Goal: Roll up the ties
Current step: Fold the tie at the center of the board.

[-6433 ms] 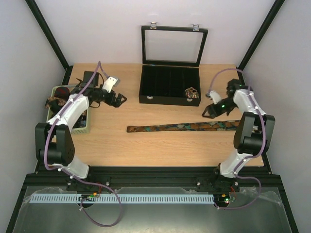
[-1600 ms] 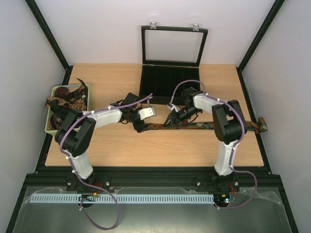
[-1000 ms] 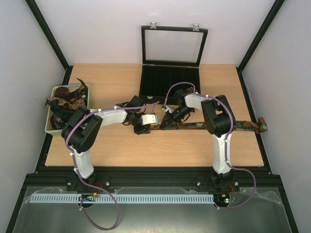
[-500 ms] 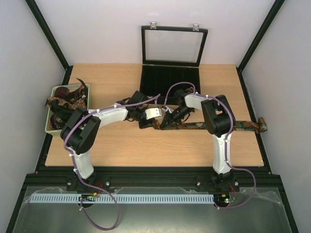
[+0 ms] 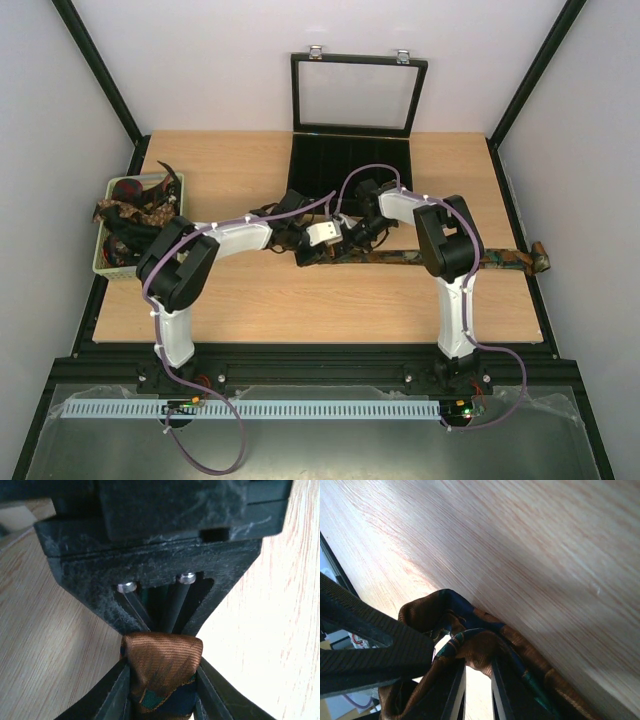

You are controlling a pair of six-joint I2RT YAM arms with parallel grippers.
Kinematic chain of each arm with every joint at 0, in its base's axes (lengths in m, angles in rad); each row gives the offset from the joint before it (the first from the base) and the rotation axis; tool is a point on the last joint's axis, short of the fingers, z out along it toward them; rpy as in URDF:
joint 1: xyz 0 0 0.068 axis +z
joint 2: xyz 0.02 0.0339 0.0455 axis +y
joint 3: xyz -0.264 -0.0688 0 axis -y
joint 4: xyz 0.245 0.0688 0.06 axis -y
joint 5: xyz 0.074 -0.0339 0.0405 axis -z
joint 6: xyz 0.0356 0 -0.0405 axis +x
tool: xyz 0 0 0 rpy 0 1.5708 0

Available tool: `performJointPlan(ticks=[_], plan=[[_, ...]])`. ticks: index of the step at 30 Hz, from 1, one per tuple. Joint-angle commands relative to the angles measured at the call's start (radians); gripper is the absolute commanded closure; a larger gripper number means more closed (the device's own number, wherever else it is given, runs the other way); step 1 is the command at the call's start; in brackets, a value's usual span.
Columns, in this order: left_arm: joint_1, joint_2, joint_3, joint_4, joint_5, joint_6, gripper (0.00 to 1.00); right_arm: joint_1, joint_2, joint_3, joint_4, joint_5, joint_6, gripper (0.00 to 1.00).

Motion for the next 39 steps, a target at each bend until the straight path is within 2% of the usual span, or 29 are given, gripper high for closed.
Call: performJointPlan(ticks=[1, 7, 11, 16, 19, 25, 29, 33, 39], plan=[[0.015, -0.015, -0.013, 0.004, 0.004, -0.014, 0.68, -0.004, -0.009, 0.031, -0.056, 0.064, 0.007, 0.82], [0.023, -0.017, -0.016, -0.004, 0.003, 0.000, 0.68, -0.031, -0.040, 0.041, -0.126, 0.077, -0.037, 0.69], [0.023, -0.009, -0.010, 0.000, 0.007, -0.004, 0.68, -0.067, -0.067, 0.042, -0.167, 0.057, -0.046, 0.64], [0.017, 0.003, 0.005, 0.004, 0.010, -0.005, 0.68, -0.098, -0.101, 0.038, -0.181, -0.042, -0.041, 0.54], [0.014, 0.011, 0.019, 0.001, 0.010, -0.002, 0.68, -0.100, -0.104, 0.041, -0.182, -0.077, -0.043, 0.52], [0.006, 0.034, 0.049, -0.002, 0.012, -0.009, 0.68, -0.099, -0.086, 0.046, -0.129, -0.181, 0.031, 0.52], [-0.003, 0.058, 0.079, -0.004, 0.009, -0.021, 0.68, -0.100, -0.068, 0.043, -0.118, -0.192, 0.038, 0.54], [-0.010, 0.082, 0.101, -0.003, 0.004, -0.028, 0.68, -0.100, -0.044, 0.052, -0.112, -0.197, 0.045, 0.58], [-0.012, 0.102, 0.117, 0.010, -0.002, -0.051, 0.68, -0.100, -0.032, 0.037, -0.097, -0.167, 0.039, 0.71]])
